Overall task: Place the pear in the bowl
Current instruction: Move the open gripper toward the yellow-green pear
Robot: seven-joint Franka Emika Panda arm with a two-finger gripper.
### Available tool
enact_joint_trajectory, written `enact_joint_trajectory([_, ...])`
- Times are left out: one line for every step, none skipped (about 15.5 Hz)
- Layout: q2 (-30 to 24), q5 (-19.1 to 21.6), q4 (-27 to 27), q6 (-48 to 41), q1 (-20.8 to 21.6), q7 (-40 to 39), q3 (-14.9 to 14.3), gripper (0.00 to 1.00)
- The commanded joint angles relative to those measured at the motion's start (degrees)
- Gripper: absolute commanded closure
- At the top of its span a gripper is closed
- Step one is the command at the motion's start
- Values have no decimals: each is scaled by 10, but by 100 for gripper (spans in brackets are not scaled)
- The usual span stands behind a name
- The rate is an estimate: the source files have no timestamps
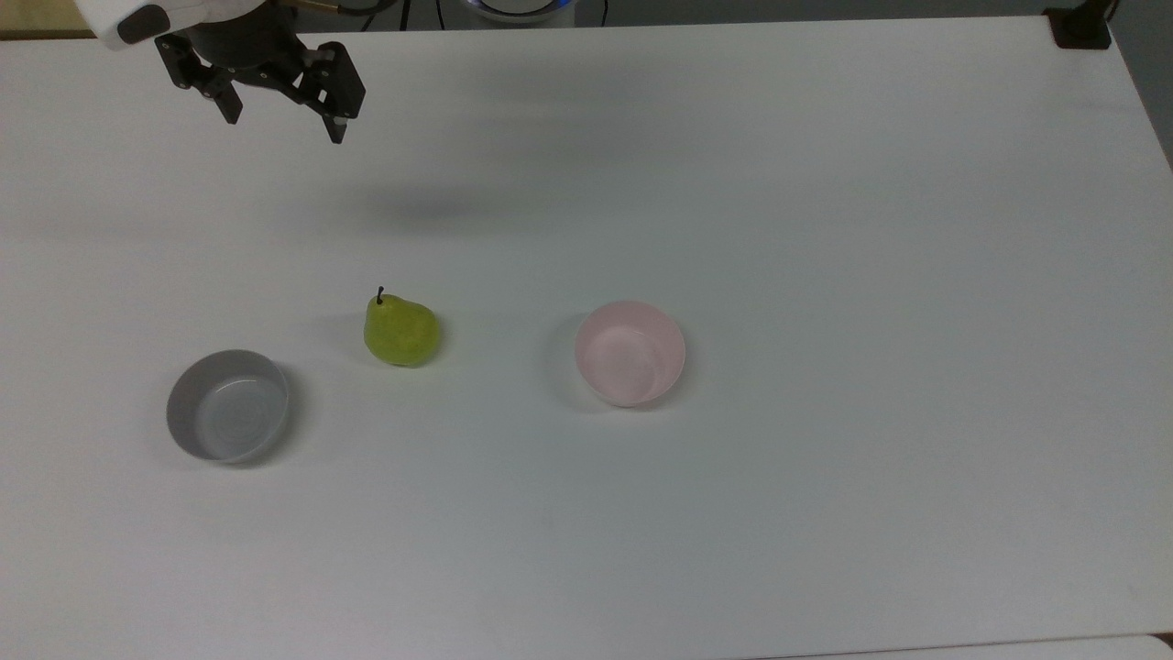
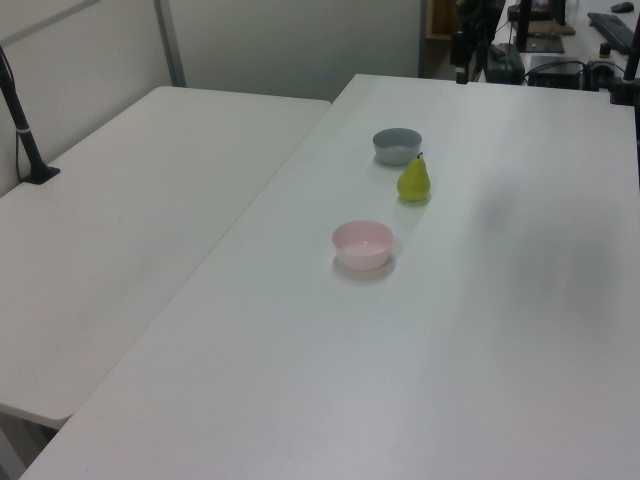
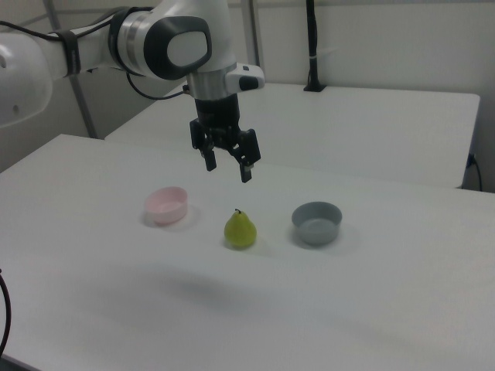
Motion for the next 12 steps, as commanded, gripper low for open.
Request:
enact_joint_trajectory([-1,1,-12,19,6,3,-3,0])
enact_joint_trajectory([-1,2,-12,19,7,0,-2,0])
enact_joint_trajectory([-1,2,-11,19,7,0,-2,0])
enact_joint_trajectory([-1,2,-11,19,7,-1,-3,0])
enact_joint_trajectory([-1,3,-11,19,7,-2,-2,0])
enact_joint_trajectory([-1,3,-11,19,7,-2,-2,0])
enact_joint_trajectory([0,3,-11,19,8,-2,-2,0])
enact_joint_trajectory([0,3,-11,19,9,-2,-2,0])
enact_joint_trajectory([0,3,-12,19,10,-2,-2,0])
enact_joint_trajectory([1,3,-11,20,10,-2,-2,0])
enact_joint_trajectory([2,3,-11,20,11,-2,-2,0])
enact_joint_trajectory([9,3,-11,20,12,-1,-2,0])
